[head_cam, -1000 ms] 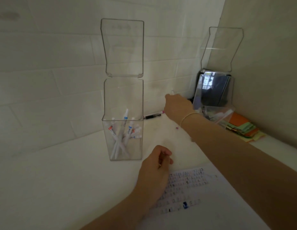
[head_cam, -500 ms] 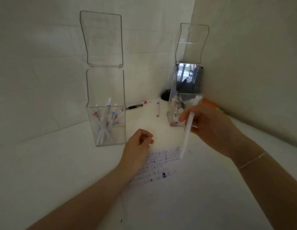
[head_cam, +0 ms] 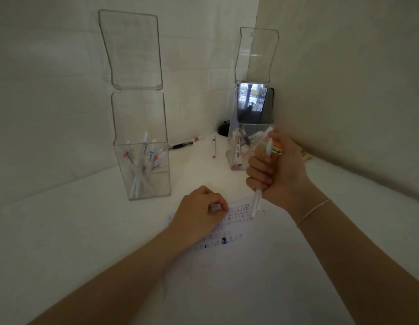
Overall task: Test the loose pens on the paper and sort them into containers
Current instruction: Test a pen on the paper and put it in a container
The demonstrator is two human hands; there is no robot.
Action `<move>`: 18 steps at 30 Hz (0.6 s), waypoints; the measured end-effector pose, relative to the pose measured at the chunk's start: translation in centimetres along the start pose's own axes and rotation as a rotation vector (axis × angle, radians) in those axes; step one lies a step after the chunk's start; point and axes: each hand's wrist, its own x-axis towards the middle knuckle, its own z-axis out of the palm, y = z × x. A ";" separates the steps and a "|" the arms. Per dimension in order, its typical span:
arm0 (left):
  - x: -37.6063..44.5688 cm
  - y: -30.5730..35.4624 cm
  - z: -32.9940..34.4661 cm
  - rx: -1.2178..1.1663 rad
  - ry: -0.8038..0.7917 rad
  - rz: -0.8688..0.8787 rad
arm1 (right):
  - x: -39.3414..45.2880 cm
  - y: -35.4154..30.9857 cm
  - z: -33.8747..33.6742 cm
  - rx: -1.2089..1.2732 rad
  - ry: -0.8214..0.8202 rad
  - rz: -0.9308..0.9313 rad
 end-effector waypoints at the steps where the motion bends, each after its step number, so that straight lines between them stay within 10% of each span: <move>1: 0.0 -0.1 0.0 0.000 -0.001 -0.004 | 0.1 0.2 0.1 0.007 0.001 0.005; 12: 0.1 -0.4 0.3 -0.014 -0.008 -0.028 | 0.9 1.2 0.9 -0.019 -0.048 0.044; 18: -0.6 1.0 -0.8 -0.270 0.298 0.168 | 2.6 2.0 1.4 -0.210 0.206 -0.056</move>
